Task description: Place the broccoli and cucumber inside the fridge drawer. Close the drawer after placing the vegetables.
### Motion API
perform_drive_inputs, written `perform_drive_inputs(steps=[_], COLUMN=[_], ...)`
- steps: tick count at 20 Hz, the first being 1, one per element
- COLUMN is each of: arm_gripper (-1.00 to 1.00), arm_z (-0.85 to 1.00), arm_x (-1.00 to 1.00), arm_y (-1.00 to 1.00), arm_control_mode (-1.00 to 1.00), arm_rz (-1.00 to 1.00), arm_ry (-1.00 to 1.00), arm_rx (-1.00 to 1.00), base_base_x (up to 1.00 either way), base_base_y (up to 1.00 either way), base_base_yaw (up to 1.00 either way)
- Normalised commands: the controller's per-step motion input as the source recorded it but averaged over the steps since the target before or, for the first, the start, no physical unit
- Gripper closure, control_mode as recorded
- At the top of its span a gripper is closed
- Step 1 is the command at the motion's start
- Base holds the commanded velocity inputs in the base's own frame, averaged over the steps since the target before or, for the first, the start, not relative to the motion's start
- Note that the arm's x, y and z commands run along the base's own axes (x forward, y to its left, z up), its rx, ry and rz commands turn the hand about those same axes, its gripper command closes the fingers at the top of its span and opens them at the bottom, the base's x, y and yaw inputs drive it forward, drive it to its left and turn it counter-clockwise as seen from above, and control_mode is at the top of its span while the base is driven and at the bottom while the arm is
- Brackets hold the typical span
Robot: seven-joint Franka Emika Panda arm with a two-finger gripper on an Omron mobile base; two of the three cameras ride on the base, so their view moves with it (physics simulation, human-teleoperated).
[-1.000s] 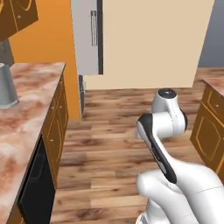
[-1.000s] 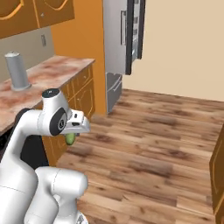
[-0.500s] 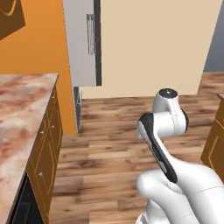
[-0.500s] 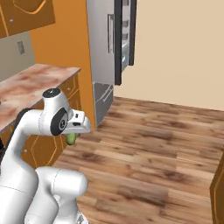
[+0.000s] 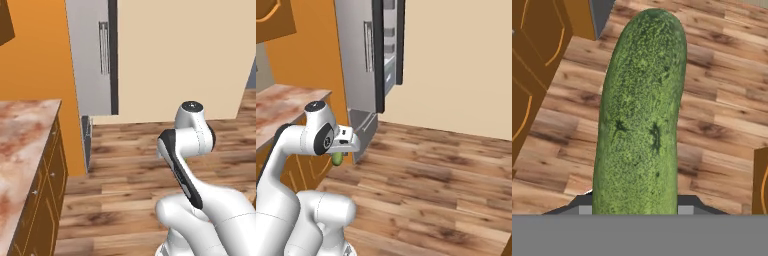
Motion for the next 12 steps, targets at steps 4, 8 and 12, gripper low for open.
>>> perform_drive_inputs(steps=[4, 8, 12], arm_gripper=[1.00, 1.00, 1.00], arm_z=[0.00, 0.00, 0.00], arm_x=[0.00, 0.00, 0.00], arm_y=[0.00, 0.00, 0.00], arm_control_mode=[1.00, 1.00, 1.00], arm_rz=[0.00, 0.00, 0.00], arm_ry=[0.00, 0.00, 0.00], arm_rx=[0.00, 0.00, 0.00], base_base_x=[1.00, 1.00, 1.00], base_base_y=[-0.24, -0.40, -0.48], base_base_yaw=[0.06, 0.14, 0.17])
